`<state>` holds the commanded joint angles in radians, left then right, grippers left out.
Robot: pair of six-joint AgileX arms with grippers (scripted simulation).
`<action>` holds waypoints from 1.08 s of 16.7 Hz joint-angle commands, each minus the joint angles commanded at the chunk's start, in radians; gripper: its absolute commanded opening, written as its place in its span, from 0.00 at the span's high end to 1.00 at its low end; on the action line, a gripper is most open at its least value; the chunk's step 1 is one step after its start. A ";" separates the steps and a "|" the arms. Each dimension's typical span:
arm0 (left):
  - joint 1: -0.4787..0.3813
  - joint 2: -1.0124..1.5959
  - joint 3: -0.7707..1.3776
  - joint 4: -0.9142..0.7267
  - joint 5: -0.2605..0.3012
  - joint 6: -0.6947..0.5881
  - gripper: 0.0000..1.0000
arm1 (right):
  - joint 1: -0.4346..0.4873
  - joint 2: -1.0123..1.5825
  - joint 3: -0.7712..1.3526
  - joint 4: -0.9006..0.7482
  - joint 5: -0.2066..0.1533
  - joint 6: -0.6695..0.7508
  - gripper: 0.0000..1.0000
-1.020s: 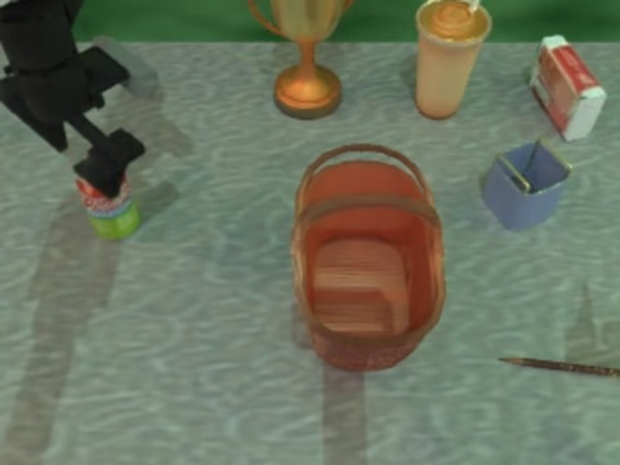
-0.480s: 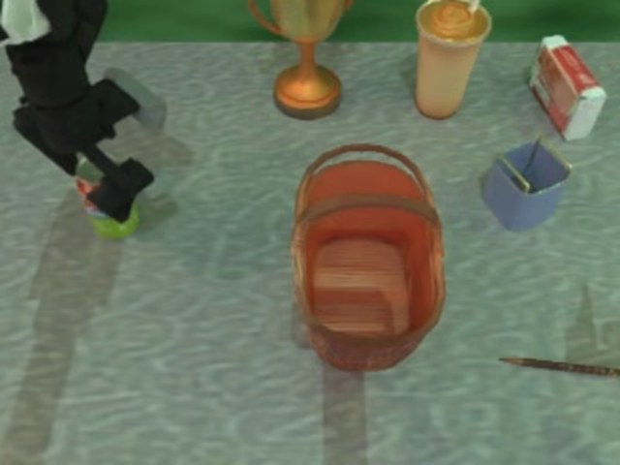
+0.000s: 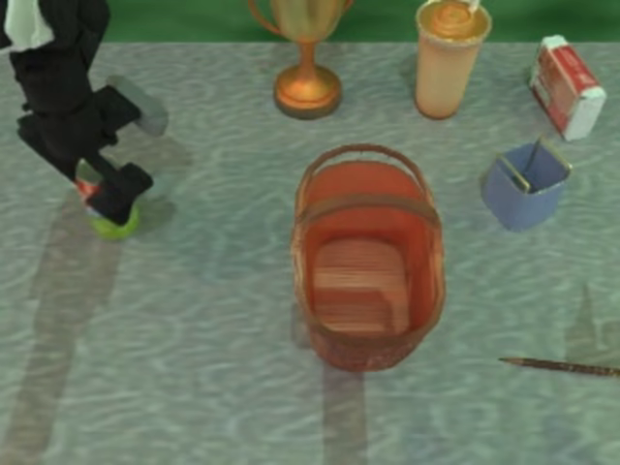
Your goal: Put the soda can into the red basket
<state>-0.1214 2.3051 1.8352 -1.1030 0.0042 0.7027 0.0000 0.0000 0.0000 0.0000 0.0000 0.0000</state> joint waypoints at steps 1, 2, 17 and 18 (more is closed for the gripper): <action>0.000 0.000 0.000 0.000 0.000 0.000 0.30 | 0.000 0.000 0.000 0.000 0.000 0.000 0.00; 0.000 0.000 0.000 0.000 0.000 0.000 0.38 | 0.000 0.000 0.000 0.000 0.000 0.000 0.00; 0.000 0.000 0.000 0.000 0.000 0.000 1.00 | 0.000 0.000 0.000 0.000 0.000 0.000 0.00; 0.000 0.000 0.000 0.000 0.000 0.000 1.00 | 0.000 0.000 0.000 0.000 0.000 0.000 0.00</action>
<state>-0.1214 2.3051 1.8352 -1.1030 0.0042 0.7027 0.0000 0.0000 0.0000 0.0000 0.0000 0.0000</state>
